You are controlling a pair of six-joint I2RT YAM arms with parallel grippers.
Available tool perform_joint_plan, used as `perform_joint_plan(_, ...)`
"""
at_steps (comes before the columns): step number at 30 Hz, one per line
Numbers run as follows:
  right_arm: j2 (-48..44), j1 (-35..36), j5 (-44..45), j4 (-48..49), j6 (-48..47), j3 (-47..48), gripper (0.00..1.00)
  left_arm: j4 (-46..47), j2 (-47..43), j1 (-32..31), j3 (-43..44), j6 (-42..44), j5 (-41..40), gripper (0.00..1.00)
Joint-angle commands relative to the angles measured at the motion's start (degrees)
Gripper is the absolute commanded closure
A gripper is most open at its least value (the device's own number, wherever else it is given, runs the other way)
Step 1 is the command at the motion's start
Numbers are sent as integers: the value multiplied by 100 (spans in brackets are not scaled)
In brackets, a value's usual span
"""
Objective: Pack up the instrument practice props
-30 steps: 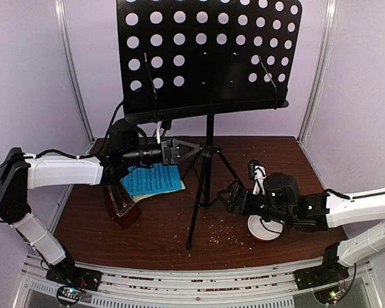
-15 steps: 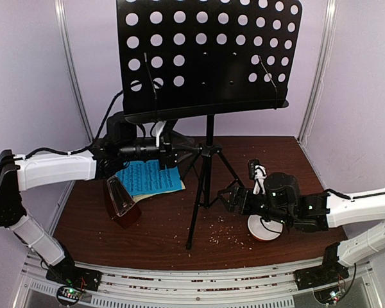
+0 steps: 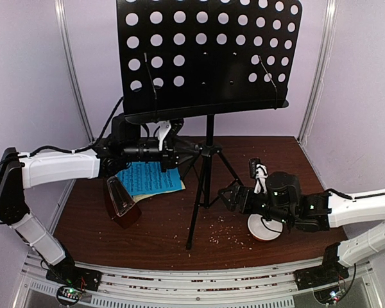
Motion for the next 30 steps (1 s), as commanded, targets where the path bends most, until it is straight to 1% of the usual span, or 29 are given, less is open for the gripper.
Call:
perform_joint_plan(1, 105, -20, 16, -32, -30, 178, 9, -93, 103, -45, 285, 105, 149, 74)
perform_joint_plan(3, 107, -23, 11, -31, -28, 177, 9, -177, 118, -43, 345, 41, 135, 81)
perform_joint_plan(8, 101, -18, 24, -33, -17, 191, 9, -165, 116, -42, 283, -280, 289, 88)
perform_joint_plan(15, 25, -23, 37, 28, -17, 209, 9, 464, -27, -43, -251, -1120, 730, 89)
perform_joint_plan(17, -9, -22, 67, 9, -61, 221, 9, 569, -118, -47, -353, -1315, 734, 87)
perform_joint_plan(19, -129, -22, 124, 60, -130, 160, 9, 732, -268, -41, -499, -1522, 616, 83)
perform_joint_plan(24, -664, -24, 283, 534, -450, -106, 9, 1463, -720, -56, -1025, -2309, 232, 61)
perform_joint_plan(27, -871, -26, 339, 822, -758, -170, 9, 1380, -834, -138, -1059, -2575, -15, 52)
perform_joint_plan(30, -881, -28, 496, 833, -958, -32, 12, 1052, -931, -418, -1077, -2660, -535, 49)
